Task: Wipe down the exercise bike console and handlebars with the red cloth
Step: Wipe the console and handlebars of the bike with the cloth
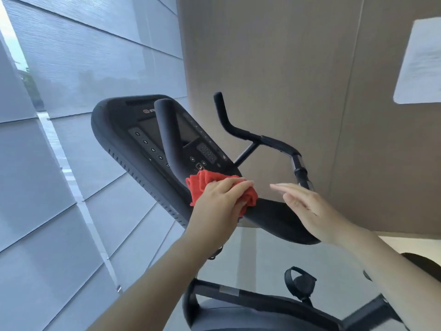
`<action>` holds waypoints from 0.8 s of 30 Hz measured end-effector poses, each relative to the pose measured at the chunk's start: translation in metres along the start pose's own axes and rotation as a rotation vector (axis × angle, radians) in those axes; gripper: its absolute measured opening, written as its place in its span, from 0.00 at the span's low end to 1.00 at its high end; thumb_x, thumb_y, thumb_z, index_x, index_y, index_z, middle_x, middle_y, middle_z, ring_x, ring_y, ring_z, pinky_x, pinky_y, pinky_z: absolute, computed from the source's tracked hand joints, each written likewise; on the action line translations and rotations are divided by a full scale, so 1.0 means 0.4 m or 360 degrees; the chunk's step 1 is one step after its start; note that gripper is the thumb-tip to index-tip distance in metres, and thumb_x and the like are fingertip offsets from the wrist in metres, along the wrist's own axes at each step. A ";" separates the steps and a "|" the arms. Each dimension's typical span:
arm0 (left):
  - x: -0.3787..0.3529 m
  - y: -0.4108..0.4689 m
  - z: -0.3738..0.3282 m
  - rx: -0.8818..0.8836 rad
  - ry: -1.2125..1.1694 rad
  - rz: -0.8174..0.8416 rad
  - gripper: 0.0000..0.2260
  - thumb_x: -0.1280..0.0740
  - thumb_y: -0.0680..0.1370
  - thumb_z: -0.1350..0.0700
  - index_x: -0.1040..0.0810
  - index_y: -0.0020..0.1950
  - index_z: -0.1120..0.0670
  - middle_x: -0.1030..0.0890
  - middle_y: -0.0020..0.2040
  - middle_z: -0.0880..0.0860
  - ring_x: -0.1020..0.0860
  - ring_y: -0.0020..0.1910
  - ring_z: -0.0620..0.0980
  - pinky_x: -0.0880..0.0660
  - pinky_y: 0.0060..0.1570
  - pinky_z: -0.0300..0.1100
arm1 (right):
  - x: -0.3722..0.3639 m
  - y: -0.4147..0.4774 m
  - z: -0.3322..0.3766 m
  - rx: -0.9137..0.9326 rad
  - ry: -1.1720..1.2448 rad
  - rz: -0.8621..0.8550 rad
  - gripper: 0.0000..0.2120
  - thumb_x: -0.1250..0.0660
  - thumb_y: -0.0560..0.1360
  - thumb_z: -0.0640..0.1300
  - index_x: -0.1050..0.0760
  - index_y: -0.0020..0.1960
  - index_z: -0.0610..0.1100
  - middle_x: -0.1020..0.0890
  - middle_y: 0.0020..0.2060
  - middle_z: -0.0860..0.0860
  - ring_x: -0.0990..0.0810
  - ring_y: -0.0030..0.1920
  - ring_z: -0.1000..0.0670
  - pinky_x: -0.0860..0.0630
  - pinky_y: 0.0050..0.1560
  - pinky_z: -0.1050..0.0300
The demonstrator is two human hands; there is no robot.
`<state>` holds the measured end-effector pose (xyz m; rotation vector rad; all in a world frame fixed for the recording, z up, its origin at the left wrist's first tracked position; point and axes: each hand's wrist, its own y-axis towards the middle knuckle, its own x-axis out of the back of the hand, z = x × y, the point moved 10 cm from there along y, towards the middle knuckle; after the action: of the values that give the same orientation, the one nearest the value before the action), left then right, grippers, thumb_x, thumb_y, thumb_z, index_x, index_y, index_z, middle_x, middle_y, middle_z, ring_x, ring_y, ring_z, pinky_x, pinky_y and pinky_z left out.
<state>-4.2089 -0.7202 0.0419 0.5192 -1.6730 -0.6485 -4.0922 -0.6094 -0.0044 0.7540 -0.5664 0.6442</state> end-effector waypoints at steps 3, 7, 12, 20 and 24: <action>-0.011 -0.013 -0.026 -0.0021 -0.0170 -0.0029 0.16 0.37 0.78 0.61 0.25 0.64 0.49 0.23 0.62 0.48 0.26 0.59 0.53 0.26 0.54 0.47 | 0.029 -0.044 -0.009 -0.0088 0.0041 -0.0136 0.24 0.50 0.77 0.60 0.30 0.67 0.52 0.28 0.64 0.61 0.36 0.65 0.69 0.43 0.60 0.79; -0.016 -0.025 -0.068 -0.0284 -0.0231 0.0057 0.16 0.36 0.78 0.59 0.26 0.65 0.50 0.24 0.63 0.50 0.26 0.61 0.51 0.28 0.57 0.45 | 0.033 -0.091 0.009 -0.0157 0.0063 -0.0209 0.24 0.49 0.76 0.60 0.30 0.67 0.51 0.28 0.63 0.61 0.35 0.64 0.69 0.41 0.57 0.79; 0.008 -0.020 0.052 0.0004 0.0321 0.0104 0.30 0.40 0.72 0.33 0.36 0.71 0.44 0.29 0.67 0.46 0.33 0.68 0.51 0.38 0.65 0.61 | 0.022 -0.109 0.061 -0.0177 0.0121 -0.0277 0.25 0.46 0.75 0.60 0.31 0.67 0.51 0.29 0.62 0.66 0.35 0.62 0.72 0.36 0.57 0.77; 0.018 -0.030 0.037 -0.0017 -0.0049 0.0099 0.18 0.34 0.75 0.46 0.25 0.63 0.50 0.26 0.64 0.45 0.33 0.65 0.48 0.27 0.56 0.46 | 0.019 -0.088 0.129 -0.0180 0.0086 -0.0381 0.27 0.46 0.73 0.62 0.32 0.68 0.51 0.29 0.64 0.61 0.33 0.64 0.66 0.33 0.61 0.69; 0.019 -0.075 -0.003 -0.0113 -0.0229 0.0054 0.14 0.33 0.75 0.55 0.24 0.61 0.53 0.26 0.63 0.47 0.30 0.62 0.52 0.30 0.57 0.44 | 0.029 -0.192 0.086 -0.0332 0.0019 -0.0417 0.26 0.46 0.74 0.62 0.33 0.68 0.53 0.31 0.65 0.62 0.33 0.66 0.62 0.32 0.65 0.58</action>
<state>-4.2094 -0.7477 0.0277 0.4002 -1.7826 -0.7320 -4.0385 -0.6749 -0.0093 0.6146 -0.5045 0.3408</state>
